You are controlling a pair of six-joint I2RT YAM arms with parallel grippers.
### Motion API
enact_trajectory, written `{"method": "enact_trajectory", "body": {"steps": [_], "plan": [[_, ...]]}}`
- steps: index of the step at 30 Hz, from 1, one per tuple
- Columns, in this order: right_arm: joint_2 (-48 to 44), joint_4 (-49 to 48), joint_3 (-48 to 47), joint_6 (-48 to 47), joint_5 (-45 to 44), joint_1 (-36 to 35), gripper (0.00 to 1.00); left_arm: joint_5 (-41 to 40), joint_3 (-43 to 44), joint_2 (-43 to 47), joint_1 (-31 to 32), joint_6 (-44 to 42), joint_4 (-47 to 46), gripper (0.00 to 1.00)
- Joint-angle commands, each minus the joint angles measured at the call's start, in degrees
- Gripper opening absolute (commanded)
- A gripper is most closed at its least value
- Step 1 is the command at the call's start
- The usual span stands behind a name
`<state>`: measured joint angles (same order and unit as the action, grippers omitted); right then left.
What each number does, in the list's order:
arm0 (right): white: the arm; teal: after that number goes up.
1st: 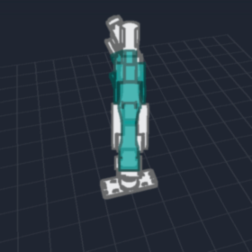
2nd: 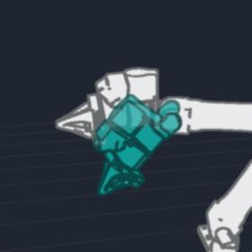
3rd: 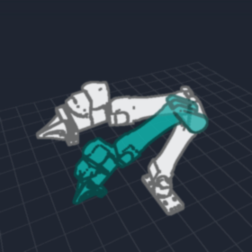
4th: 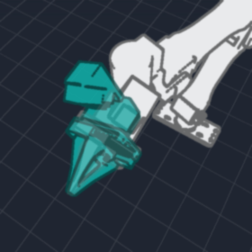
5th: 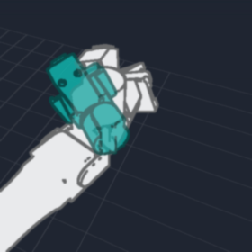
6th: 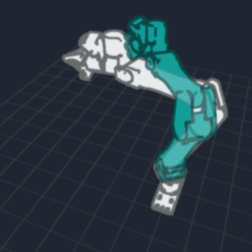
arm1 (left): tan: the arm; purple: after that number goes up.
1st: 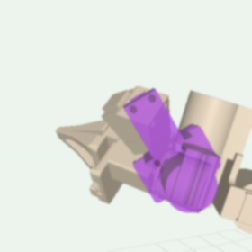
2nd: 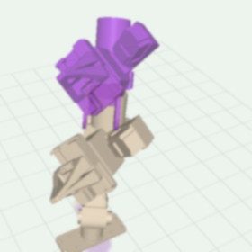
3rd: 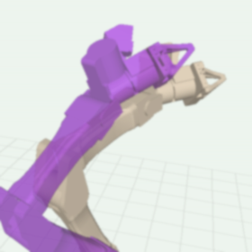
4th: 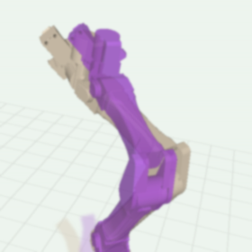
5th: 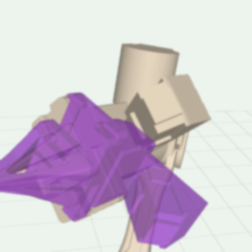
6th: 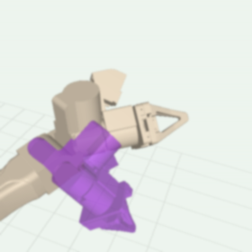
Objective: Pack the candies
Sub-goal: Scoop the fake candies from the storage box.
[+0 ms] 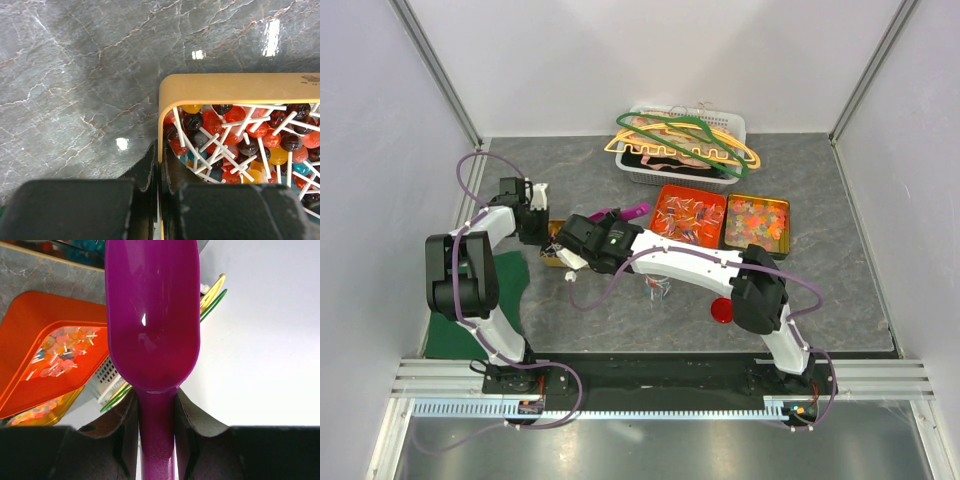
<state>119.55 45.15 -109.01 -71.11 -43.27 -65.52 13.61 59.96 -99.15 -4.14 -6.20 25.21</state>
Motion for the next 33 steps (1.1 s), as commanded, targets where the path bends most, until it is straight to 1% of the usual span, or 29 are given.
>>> {"method": "enact_trajectory", "body": {"steps": [1, 2, 5, 7, 12, 14, 18, 19, 20, 27, 30, 31, 33], "plan": [[0.9, -3.4, -0.3, -3.2, -4.7, -0.9, 0.00, 5.2, 0.4, 1.0, -0.7, 0.3, -1.0, 0.02], [1.1, -3.7, -0.1, -3.5, -4.9, -1.0, 0.00, 8.1, 0.4, 0.9, -0.7, 0.3, -1.0, 0.02], [1.2, -4.9, -0.1, -3.5, -5.2, -1.5, 0.00, 12.1, 0.9, -0.3, -0.8, -0.1, -0.3, 0.02], [1.0, -5.6, -0.2, -3.4, -5.1, -1.4, 0.00, 16.3, 0.8, -1.2, -0.9, -0.7, 0.0, 0.02], [0.4, -6.7, 0.7, -4.2, -6.3, -1.5, 0.00, 16.3, 1.4, -1.8, -0.9, -0.9, 0.8, 0.02], [0.3, -8.0, 0.8, -4.7, -6.4, -1.4, 0.00, 20.0, 1.4, -2.3, -0.9, -1.4, 1.2, 0.02], [-0.2, -9.3, -0.1, -4.9, -6.6, -1.5, 0.00, 22.2, 1.6, -2.7, -1.0, -1.9, 2.1, 0.02], [-0.4, -9.2, -0.3, -4.9, -6.7, -1.5, 0.00, 25.4, 1.7, -2.8, -1.0, -2.3, 2.5, 0.02], [-0.5, -9.9, -0.2, -4.8, -6.7, -1.5, 0.00, 26.1, 1.8, -3.0, -1.0, -2.4, 2.7, 0.02], [-2.1, -11.0, -0.8, -5.0, -7.0, -1.5, 0.00, 24.9, 2.3, -4.5, -1.0, -2.6, 3.4, 0.02], [-2.7, -10.9, 0.5, -5.5, -7.3, -1.4, 0.00, 22.7, 2.5, -4.0, -1.0, -2.2, 3.4, 0.02], [-3.0, -10.7, 0.9, -5.7, -7.4, -1.4, 0.00, 18.3, 2.6, -4.0, -1.0, -1.4, 3.4, 0.02], [-3.3, -9.8, 2.0, -5.7, -7.4, -1.5, 0.00, 12.9, 2.4, -3.7, -1.0, -0.8, 2.6, 0.02]]}}
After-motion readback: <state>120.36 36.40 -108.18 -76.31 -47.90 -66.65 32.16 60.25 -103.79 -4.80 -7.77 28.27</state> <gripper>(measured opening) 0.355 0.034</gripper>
